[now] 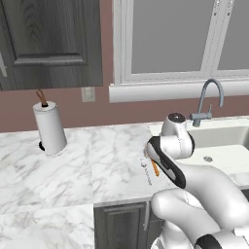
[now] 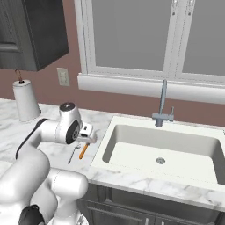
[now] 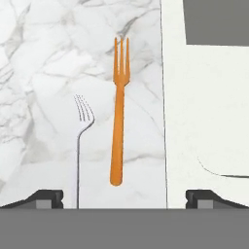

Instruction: Organize the utensils by type. Pick up the wooden spoons from the counter and place them in the open cabinet. Then pick up the metallic utensils from the counter and place them in the open drawer.

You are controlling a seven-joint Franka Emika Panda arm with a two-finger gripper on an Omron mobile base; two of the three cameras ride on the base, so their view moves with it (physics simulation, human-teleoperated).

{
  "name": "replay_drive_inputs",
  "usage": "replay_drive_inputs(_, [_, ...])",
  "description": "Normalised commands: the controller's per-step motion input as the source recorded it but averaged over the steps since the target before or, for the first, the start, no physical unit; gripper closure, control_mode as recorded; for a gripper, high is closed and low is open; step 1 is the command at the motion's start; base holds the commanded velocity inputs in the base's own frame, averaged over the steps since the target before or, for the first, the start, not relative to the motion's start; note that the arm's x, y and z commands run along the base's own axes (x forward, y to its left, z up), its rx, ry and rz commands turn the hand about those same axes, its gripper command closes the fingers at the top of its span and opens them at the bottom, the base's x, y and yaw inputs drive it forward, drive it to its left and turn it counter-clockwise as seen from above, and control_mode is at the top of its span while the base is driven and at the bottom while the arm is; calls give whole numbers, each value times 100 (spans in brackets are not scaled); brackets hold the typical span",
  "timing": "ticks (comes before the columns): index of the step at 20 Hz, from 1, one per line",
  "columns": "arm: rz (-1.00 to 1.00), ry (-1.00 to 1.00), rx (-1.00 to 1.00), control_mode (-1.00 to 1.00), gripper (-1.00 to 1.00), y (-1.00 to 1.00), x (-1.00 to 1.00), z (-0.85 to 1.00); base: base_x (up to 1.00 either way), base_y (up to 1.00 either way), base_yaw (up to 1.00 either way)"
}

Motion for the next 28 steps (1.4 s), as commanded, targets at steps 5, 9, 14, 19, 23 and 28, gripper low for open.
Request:
replay_drive_inputs(5, [0,0,7,-100,-100,0,36,-15,0,0,0])
replay_drive_inputs(9, [0,0,2,-100,-100,0,38,-14,0,0,0])
replay_drive_inputs(14, [0,0,0,-100,-100,0,27,-10,0,0,0])
replay_drive_inputs(19, [0,9,0,-100,-100,2,2,-21,0,0,0])
replay_drive_inputs(23, [-1,8,0,-100,-100,0,6,-23,0,0,0])
replay_drive_inputs(28, [0,1,0,-100,-100,0,14,-20,0,0,0])
